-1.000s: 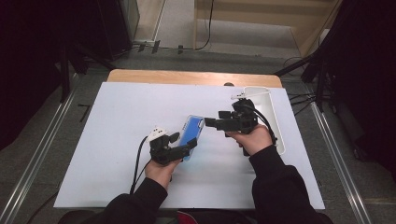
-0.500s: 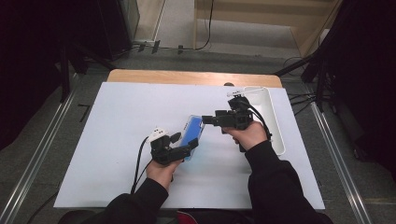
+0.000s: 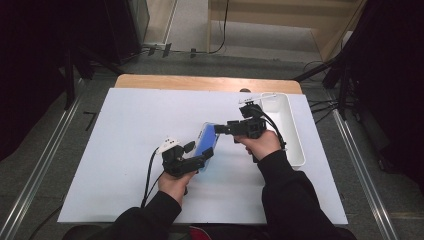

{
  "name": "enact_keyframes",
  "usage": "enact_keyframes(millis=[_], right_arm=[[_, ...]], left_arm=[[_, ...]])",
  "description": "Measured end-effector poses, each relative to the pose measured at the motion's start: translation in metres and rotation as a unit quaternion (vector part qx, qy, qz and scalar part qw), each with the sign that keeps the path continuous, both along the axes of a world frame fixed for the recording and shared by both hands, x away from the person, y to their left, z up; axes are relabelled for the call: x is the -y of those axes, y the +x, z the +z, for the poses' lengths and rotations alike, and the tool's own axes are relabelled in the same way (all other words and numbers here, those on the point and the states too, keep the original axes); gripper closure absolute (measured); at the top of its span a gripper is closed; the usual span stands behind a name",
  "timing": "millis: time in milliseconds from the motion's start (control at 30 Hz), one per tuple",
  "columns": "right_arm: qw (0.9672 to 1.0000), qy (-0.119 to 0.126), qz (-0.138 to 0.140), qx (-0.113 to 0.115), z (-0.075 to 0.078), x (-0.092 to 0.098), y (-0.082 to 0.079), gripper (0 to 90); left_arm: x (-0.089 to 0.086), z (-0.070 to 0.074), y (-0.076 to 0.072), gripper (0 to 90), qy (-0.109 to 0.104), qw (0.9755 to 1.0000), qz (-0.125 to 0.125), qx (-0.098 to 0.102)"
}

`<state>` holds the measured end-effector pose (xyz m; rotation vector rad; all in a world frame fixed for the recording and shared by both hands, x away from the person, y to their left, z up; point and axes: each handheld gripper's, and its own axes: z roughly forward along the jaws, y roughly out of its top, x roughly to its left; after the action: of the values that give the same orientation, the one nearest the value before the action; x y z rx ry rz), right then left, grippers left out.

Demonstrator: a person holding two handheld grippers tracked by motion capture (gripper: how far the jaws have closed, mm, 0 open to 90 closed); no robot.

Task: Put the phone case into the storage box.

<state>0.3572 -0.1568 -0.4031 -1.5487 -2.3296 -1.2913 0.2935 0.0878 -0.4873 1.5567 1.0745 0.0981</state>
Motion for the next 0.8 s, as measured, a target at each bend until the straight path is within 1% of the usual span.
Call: enact_keyframes(millis=[67, 100, 133, 200, 333, 400, 433, 467, 500, 633, 667, 800], right_arm=[[1.0, -0.001, -0.003, -0.004, -0.001, -0.002, 0.0, 31.1], [1.0, -0.001, -0.003, -0.005, -0.002, -0.002, 0.001, 31.3], [1.0, -0.001, -0.002, -0.003, -0.002, -0.003, 0.001, 31.4], [1.0, 0.0, -0.003, -0.008, -0.003, -0.005, 0.001, 32.2], [0.9999, -0.001, -0.002, -0.014, -0.005, -0.007, 0.002, 33.0], [0.9999, -0.002, -0.002, -0.014, -0.006, -0.008, 0.002, 33.8], [0.9999, 0.0, -0.002, -0.015, -0.006, -0.008, 0.002, 34.6], [0.9998, 0.001, -0.003, -0.022, -0.006, -0.008, 0.002, 35.2], [0.9997, 0.002, -0.002, -0.023, -0.007, -0.009, 0.002, 35.6], [0.9996, 0.005, -0.003, -0.028, -0.008, -0.011, 0.003, 37.0], [0.9996, 0.005, 0.001, -0.029, -0.008, -0.011, 0.003, 37.5], [0.9992, 0.011, -0.001, -0.038, -0.01, -0.013, 0.004, 39.5]], left_arm=[[0.001, -0.001, -0.001, 16.6, 0.004, 1.0, -0.002, 0.003], [0.002, -0.002, -0.002, 16.6, 0.003, 1.0, 0.001, 0.002], [0.003, -0.002, -0.002, 16.6, 0.006, 1.0, -0.002, 0.002], [0.004, -0.003, -0.003, 16.6, 0.009, 1.0, -0.002, 0.001], [0.006, -0.004, -0.005, 16.7, 0.006, 1.0, 0.003, 0.004], [0.006, -0.004, -0.005, 16.6, 0.003, 1.0, 0.003, 0.005], [0.006, -0.005, -0.005, 16.6, 0.003, 1.0, 0.002, 0.006], [0.006, -0.005, -0.005, 16.6, 0.002, 1.0, 0.002, 0.006], [0.006, -0.005, -0.005, 16.6, 0.001, 1.0, 0.001, 0.006], [0.007, -0.005, -0.007, 16.6, -0.002, 1.0, 0.0, 0.004], [0.007, -0.005, -0.007, 16.6, -0.003, 1.0, -0.001, 0.003], [0.007, -0.005, -0.006, 16.6, -0.007, 1.0, -0.001, 0.002]])
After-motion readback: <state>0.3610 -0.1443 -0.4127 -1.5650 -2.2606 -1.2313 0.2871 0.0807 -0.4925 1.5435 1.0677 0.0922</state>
